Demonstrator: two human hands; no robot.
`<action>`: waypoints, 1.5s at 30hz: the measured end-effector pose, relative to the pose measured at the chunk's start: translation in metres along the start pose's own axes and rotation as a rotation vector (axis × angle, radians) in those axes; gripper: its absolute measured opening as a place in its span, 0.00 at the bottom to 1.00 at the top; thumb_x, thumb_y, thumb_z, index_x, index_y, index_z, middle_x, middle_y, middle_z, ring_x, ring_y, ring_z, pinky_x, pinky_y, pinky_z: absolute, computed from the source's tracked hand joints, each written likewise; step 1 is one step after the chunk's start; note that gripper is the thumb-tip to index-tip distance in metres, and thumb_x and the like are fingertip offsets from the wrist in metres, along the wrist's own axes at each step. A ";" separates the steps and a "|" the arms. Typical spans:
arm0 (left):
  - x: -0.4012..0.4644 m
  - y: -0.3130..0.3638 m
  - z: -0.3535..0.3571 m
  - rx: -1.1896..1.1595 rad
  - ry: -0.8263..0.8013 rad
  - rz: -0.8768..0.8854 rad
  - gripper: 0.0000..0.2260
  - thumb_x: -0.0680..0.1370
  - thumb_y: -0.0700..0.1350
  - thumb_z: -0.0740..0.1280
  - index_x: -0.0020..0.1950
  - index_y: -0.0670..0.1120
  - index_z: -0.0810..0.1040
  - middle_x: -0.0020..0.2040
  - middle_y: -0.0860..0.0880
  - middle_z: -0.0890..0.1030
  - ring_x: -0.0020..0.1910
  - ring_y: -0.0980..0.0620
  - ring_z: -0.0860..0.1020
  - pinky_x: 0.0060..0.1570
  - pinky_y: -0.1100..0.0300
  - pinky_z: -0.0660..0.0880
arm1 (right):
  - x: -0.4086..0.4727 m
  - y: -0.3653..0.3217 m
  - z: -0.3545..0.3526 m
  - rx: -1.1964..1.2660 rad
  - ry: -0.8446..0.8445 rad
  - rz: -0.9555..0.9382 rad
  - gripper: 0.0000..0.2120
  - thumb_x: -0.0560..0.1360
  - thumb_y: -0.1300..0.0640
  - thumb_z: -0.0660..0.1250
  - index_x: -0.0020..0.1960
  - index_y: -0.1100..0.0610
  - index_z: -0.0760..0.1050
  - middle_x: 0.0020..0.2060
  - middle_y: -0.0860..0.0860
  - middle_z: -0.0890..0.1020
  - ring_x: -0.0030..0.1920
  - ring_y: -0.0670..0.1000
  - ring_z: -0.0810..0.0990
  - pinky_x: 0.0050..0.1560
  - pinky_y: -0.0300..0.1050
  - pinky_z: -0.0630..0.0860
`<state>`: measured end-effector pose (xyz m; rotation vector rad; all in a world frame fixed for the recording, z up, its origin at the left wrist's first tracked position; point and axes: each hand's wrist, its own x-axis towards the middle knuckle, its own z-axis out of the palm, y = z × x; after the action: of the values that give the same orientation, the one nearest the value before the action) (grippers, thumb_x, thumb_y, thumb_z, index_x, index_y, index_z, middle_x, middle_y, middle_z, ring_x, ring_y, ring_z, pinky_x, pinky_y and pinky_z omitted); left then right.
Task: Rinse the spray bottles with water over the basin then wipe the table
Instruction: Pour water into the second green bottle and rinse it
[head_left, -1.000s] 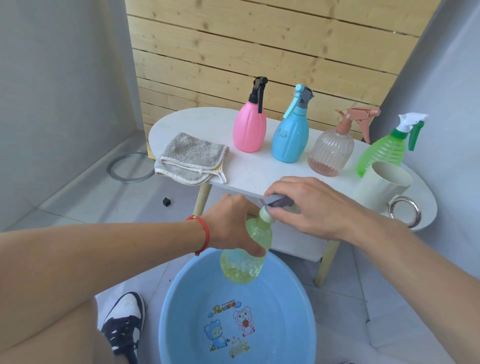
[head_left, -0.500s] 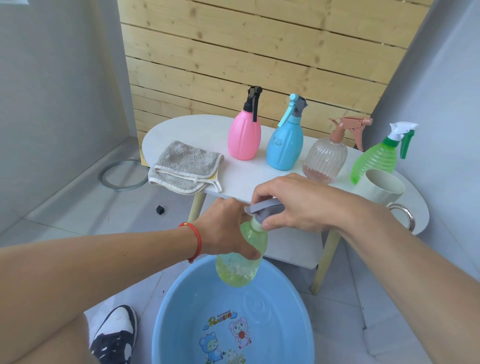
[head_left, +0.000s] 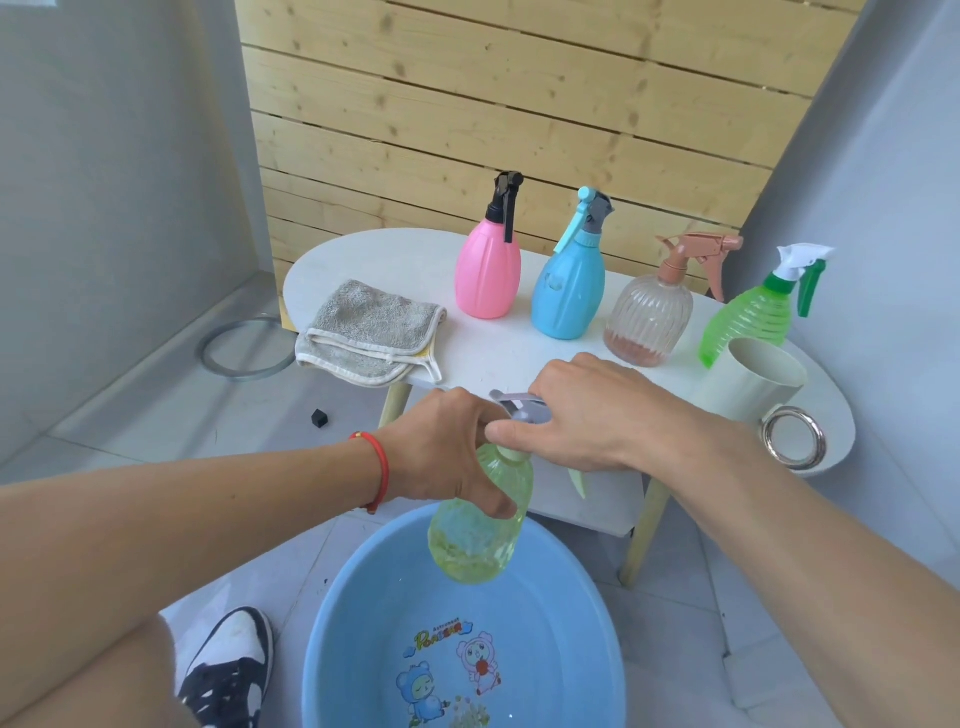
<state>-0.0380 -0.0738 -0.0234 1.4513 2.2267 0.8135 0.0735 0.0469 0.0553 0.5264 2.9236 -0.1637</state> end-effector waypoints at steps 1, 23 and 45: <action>0.000 0.000 0.000 -0.004 0.000 -0.004 0.26 0.60 0.50 0.84 0.32 0.48 0.65 0.29 0.53 0.62 0.27 0.53 0.59 0.26 0.60 0.57 | -0.002 0.000 -0.001 0.029 -0.033 0.000 0.21 0.76 0.34 0.64 0.45 0.53 0.71 0.41 0.50 0.74 0.42 0.51 0.75 0.34 0.49 0.65; -0.004 0.004 -0.005 -0.041 -0.086 -0.042 0.25 0.60 0.52 0.84 0.35 0.43 0.68 0.27 0.48 0.65 0.28 0.55 0.60 0.26 0.55 0.62 | -0.007 -0.004 0.003 -0.088 0.071 -0.173 0.20 0.72 0.34 0.70 0.45 0.50 0.71 0.41 0.50 0.74 0.48 0.59 0.76 0.35 0.51 0.64; 0.001 0.009 -0.030 -0.059 0.146 -0.019 0.23 0.63 0.62 0.79 0.54 0.59 0.79 0.42 0.61 0.80 0.45 0.63 0.78 0.48 0.55 0.78 | 0.000 0.009 -0.043 0.428 0.197 0.017 0.13 0.71 0.48 0.76 0.39 0.55 0.77 0.29 0.48 0.86 0.36 0.56 0.87 0.29 0.41 0.74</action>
<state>-0.0490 -0.0783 0.0053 1.3813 2.2977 0.9998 0.0704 0.0614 0.0966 0.6579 3.0784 -0.7891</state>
